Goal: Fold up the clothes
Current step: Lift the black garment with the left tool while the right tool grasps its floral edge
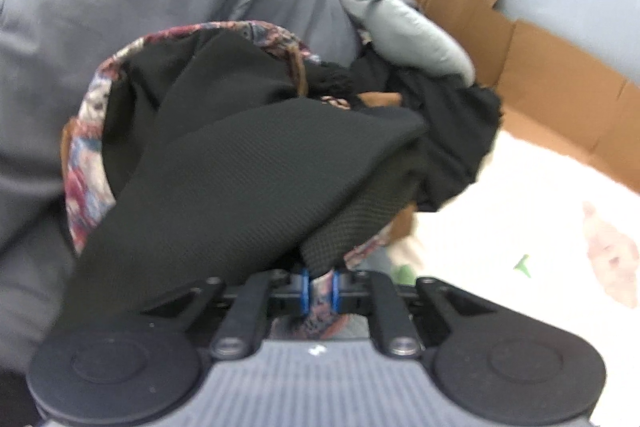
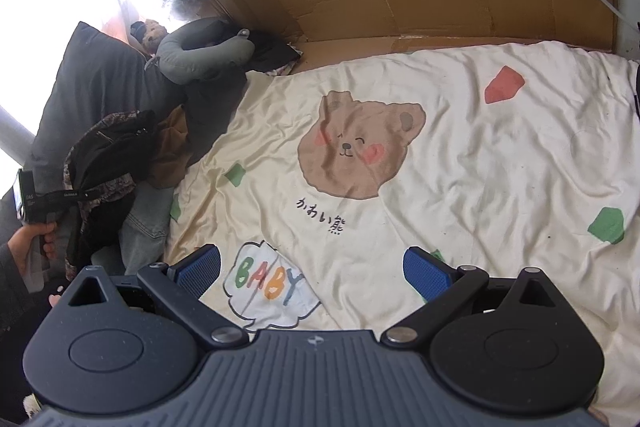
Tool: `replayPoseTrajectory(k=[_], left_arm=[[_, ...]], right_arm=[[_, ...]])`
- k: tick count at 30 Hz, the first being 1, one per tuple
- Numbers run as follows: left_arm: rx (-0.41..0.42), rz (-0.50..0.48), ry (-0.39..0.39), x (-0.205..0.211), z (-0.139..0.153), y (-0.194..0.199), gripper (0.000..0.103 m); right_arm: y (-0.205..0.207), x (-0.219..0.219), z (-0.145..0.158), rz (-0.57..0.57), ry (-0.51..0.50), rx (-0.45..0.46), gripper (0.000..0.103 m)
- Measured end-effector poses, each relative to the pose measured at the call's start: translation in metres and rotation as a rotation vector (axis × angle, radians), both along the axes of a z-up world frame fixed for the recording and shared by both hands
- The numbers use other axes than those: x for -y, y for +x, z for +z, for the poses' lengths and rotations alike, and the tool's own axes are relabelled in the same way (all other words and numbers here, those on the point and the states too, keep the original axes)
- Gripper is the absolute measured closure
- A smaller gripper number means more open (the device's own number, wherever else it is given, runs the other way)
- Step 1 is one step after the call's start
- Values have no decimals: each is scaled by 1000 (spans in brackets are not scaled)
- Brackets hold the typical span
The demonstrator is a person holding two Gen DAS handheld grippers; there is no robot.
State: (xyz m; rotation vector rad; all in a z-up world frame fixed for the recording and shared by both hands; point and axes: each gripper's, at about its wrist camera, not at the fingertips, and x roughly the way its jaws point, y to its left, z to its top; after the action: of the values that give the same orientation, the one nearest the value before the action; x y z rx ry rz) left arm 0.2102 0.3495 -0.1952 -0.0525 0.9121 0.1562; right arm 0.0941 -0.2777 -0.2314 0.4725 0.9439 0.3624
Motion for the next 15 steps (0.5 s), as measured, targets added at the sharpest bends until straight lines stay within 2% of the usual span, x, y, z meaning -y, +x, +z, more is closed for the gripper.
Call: replayPoseTrajectory(k=[6,15], left_arm=[[-19,-33,-145,27,-5,-23,94],[-47,-49,-298,67,-33,-52,94]], right_arm=[[2,-9,-3,23,10,-3,3],[1,-17,-11,49,21,-13,3]])
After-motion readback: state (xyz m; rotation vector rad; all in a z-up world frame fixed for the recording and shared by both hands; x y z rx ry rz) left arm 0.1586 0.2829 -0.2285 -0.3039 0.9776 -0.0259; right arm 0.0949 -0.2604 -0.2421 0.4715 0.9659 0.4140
